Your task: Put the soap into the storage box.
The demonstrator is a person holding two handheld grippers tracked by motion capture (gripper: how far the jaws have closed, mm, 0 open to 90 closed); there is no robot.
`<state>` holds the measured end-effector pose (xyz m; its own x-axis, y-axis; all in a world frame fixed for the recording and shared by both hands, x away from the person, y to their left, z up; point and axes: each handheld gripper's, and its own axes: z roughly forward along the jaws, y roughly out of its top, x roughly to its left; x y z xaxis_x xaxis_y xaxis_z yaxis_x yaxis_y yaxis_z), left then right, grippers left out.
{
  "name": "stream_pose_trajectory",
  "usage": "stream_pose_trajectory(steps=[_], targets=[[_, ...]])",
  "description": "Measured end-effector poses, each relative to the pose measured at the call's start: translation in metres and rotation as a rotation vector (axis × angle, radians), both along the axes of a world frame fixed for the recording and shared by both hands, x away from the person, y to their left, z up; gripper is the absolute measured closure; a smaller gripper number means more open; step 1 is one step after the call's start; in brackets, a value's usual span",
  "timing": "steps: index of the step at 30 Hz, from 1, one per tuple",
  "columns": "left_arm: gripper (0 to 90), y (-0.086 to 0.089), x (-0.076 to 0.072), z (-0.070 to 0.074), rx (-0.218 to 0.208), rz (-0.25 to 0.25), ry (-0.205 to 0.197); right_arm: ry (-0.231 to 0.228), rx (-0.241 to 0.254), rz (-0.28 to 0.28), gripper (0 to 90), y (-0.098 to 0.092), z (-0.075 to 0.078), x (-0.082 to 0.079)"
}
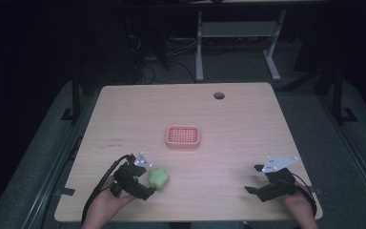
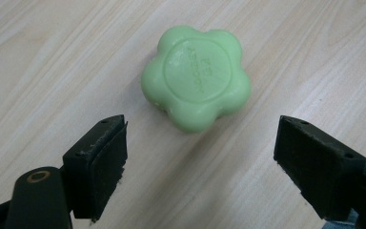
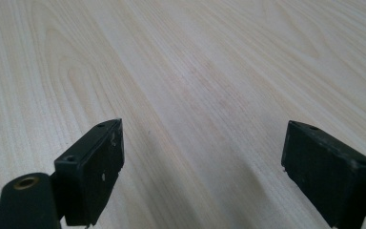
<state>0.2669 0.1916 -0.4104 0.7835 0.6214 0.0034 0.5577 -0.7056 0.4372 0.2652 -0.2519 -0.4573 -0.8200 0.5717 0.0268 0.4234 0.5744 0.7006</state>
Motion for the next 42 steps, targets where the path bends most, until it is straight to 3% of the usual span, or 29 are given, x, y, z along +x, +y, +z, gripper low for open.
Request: stream_pose_trajectory(steps=[13, 31, 42], targets=[[18.5, -0.014, 0.009, 0.001, 0.028, -0.005, 0.015, -0.001, 0.003, 0.001, 13.8, -0.001, 0.000, 0.000], [18.0, -0.029, 0.020, -0.003, 0.051, 0.026, 0.045, -0.004, 0.005, 0.006, 13.8, 0.000, 0.000, 0.000], [17.7, -0.040, 0.025, -0.009, 0.103, 0.014, 0.062, -0.001, 0.006, 0.007, 13.8, 0.001, 0.001, 0.000]])
